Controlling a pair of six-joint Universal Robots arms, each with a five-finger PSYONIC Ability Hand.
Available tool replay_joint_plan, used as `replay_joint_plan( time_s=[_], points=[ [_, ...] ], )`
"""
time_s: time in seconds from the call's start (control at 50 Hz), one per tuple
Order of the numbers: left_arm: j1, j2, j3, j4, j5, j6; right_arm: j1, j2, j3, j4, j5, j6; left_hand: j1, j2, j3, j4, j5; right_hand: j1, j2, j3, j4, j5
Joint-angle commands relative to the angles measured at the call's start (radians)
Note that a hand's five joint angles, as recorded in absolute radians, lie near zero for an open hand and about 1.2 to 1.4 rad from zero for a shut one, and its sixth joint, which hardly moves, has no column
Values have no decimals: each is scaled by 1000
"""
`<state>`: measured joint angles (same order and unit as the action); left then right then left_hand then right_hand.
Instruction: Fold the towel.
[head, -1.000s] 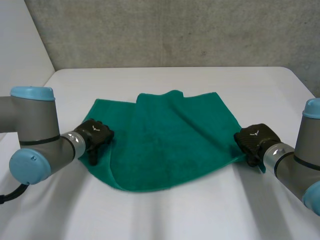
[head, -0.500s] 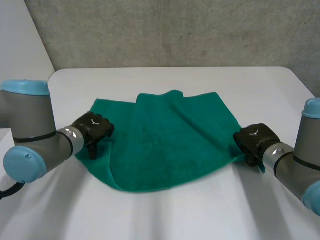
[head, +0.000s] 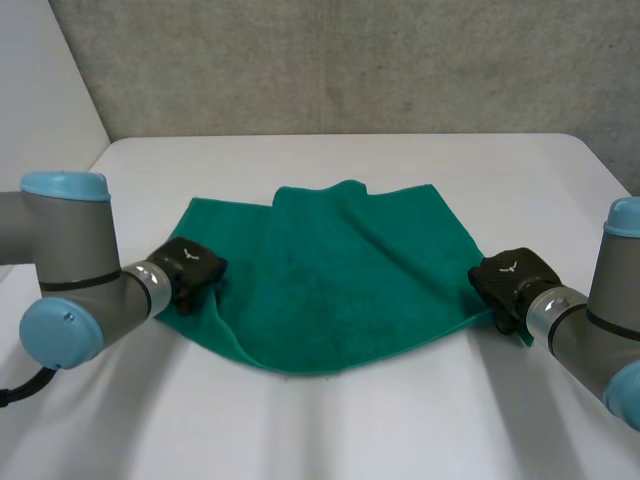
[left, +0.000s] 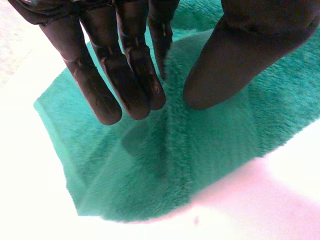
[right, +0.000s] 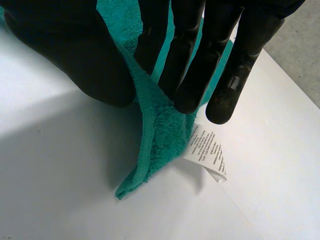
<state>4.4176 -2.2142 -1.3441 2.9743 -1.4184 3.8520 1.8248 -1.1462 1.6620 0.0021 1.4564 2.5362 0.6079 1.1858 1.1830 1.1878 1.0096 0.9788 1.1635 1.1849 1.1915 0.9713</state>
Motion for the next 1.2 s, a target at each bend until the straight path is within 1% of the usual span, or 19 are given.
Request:
replay_joint_plan(
  time_s=[0.02, 0.24, 0.28, 0.32, 0.36, 0.38, 0.4, 0.54, 0.66, 0.74, 0.86, 0.88, 0.96, 1.2],
  points=[
    [5, 96, -55, 22, -73, -9, -4, 0, -13, 4, 4, 1, 788, 211, 213, 208, 212, 417, 233, 211, 205, 250],
    [42, 287, -262, 38, -76, -12, -5, -27, -27, 38, 12, -2, 788, 211, 213, 208, 212, 417, 233, 211, 205, 250],
    [42, 306, -292, 52, -70, -12, -5, -36, -27, 51, 9, -2, 788, 211, 213, 208, 212, 417, 233, 211, 205, 250],
    [40, 312, -320, 95, -51, -16, -5, -41, -28, 65, 2, -2, 788, 211, 213, 208, 212, 417, 233, 211, 205, 250],
    [39, 312, -329, 133, -34, -19, -4, -41, -28, 68, 2, -2, 403, -174, -172, -177, -173, 417, 233, 211, 205, 250],
    [37, 309, -336, 165, -16, -20, -2, -40, -27, 68, 2, -2, 90, -488, -485, -490, -486, 417, 233, 211, 205, 250],
    [36, 307, -336, 178, -5, -20, -1, -40, -27, 68, 1, -1, 58, -520, -517, -522, -518, 417, 233, 211, 205, 250],
    [25, 231, -288, 212, 91, -31, 11, -29, -10, 59, 1, -1, -1, -579, -576, -581, -577, 417, 233, 211, 205, 250],
    [25, 157, -228, 204, 125, -17, 7, -27, -8, 58, -1, -2, -1, -579, -576, -581, -577, 417, 233, 211, 205, 250],
    [25, 116, -188, 190, 125, -9, 4, -26, -10, 56, -1, -2, 11, -567, -564, -569, -565, 417, 233, 211, 205, 250],
    [26, 87, -162, 150, 127, 40, 1, -12, -16, 56, -1, -2, 14, -564, -561, -566, -563, 417, 233, 211, 205, 250],
    [26, 73, -156, 126, 127, 81, 1, -10, -18, 56, -1, -2, 2, -576, -573, -578, -574, 417, 233, 211, 205, 250],
    [26, 54, -152, 109, 128, 115, 1, -7, -18, 56, -1, -2, -1, -579, -576, -581, -577, 417, 233, 211, 205, 250],
    [28, 37, -142, 91, 128, 123, -1, -1, -22, 56, -1, -2, 37, -541, -538, -543, -539, 417, 233, 211, 205, 250]
  ],
)
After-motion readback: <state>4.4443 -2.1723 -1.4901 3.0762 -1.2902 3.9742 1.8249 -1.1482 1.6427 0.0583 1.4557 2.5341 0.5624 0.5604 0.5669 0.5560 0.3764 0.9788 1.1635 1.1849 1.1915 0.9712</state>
